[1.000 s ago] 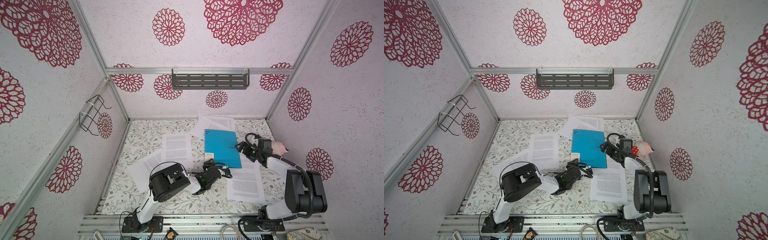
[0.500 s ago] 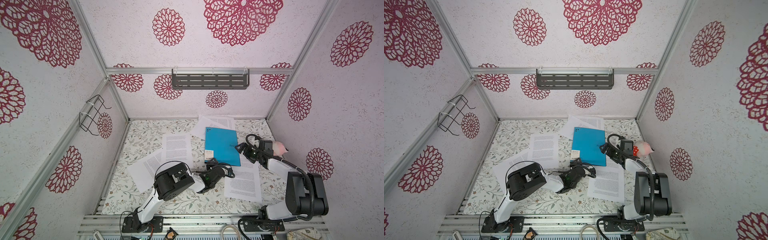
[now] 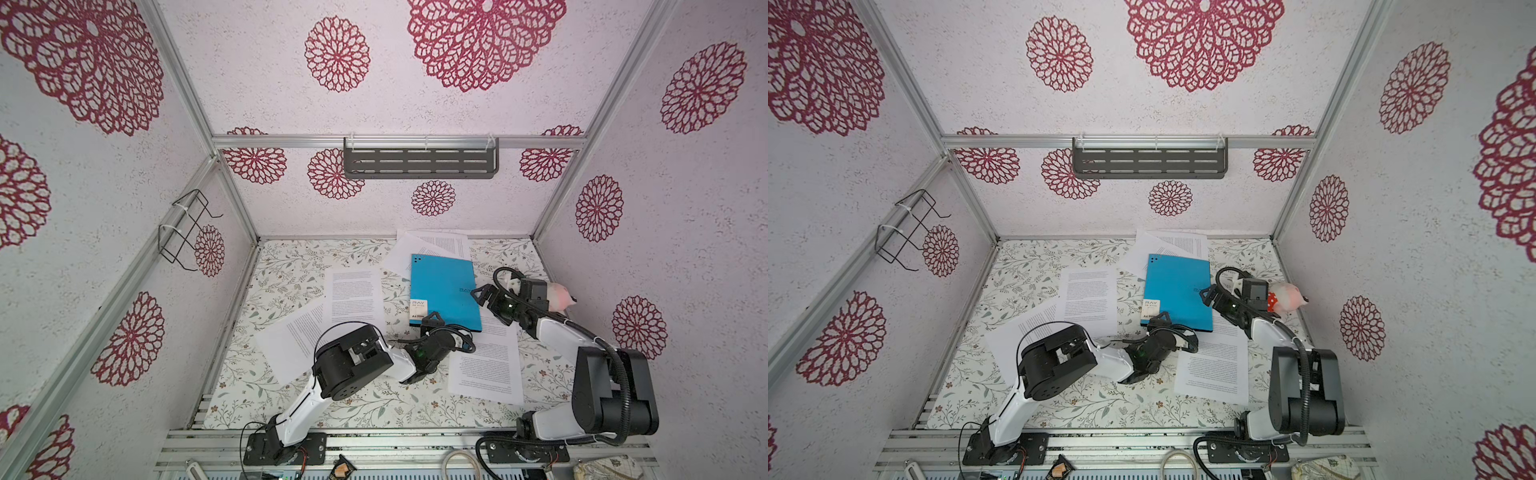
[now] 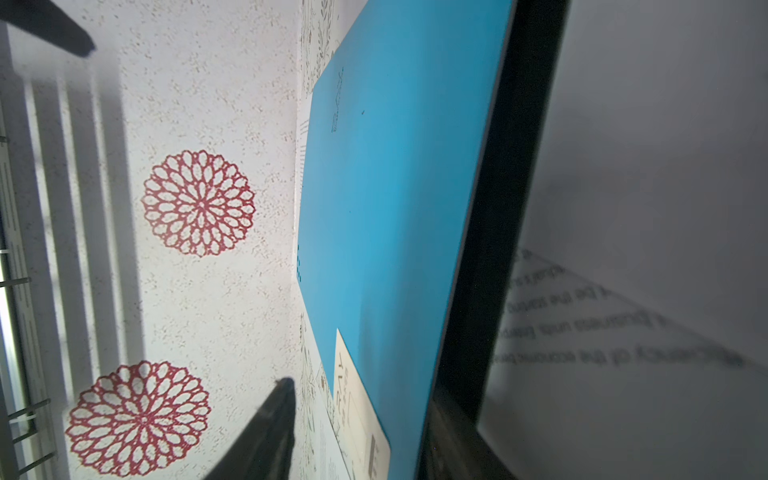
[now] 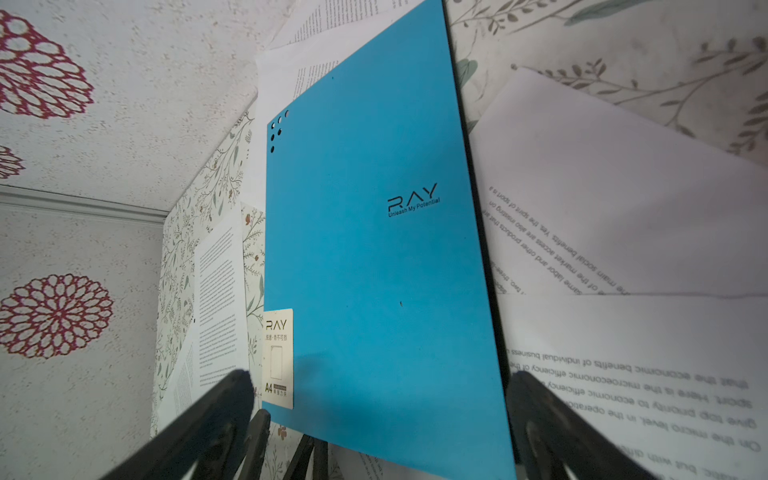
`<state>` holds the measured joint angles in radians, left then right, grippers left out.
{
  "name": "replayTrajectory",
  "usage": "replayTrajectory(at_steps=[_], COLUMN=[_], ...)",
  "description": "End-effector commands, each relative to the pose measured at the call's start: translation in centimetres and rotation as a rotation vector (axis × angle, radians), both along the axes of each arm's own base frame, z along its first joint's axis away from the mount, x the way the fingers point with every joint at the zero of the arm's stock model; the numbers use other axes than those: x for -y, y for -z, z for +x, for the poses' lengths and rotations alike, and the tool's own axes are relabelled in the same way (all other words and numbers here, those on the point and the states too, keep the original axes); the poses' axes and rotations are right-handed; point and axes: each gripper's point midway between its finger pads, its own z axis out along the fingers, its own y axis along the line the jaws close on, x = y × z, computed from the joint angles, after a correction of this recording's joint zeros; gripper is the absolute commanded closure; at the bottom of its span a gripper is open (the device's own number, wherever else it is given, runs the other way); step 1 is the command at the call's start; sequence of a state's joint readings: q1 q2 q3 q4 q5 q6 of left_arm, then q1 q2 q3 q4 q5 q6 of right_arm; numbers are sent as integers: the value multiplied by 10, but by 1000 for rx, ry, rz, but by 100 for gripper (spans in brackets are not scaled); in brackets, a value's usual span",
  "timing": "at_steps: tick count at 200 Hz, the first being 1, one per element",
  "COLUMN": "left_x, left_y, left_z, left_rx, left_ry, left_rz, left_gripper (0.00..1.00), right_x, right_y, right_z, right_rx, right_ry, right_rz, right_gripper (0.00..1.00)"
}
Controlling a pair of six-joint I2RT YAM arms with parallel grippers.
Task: Put the files into the folder
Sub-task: 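Lift the front cover with right gripper while left holds back cover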
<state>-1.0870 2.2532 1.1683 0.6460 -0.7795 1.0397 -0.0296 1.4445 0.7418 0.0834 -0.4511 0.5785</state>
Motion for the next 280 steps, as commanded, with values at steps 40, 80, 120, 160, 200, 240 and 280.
replayTrajectory(at_steps=[40, 80, 120, 160, 200, 240, 280], left_x=[2, 7, 4, -9, -19, -27, -41], left_y=[14, 11, -1, -18, -36, -57, -77], left_z=[21, 31, 38, 42, 40, 35, 34], left_rx=[7, -24, -17, -23, -50, -136, -279], left_ry=[-34, -98, -203, -329, -438, -527, -612], left_rz=[10, -79, -203, -319, -453, -683, -1026], left_gripper=[51, 59, 88, 100, 100, 100, 100], right_x=[0, 5, 10, 14, 17, 20, 19], right_y=[-23, -35, -55, -81, -103, -118, -114], right_z=[-7, -8, -10, -10, -7, -5, -2], right_rx=[53, 72, 103, 152, 194, 224, 216], right_ry=[-7, 7, 20, 32, 44, 60, 66], right_rz=[-1, -36, -66, -95, -112, -126, -138], right_gripper=[1, 1, 1, 1, 1, 1, 1])
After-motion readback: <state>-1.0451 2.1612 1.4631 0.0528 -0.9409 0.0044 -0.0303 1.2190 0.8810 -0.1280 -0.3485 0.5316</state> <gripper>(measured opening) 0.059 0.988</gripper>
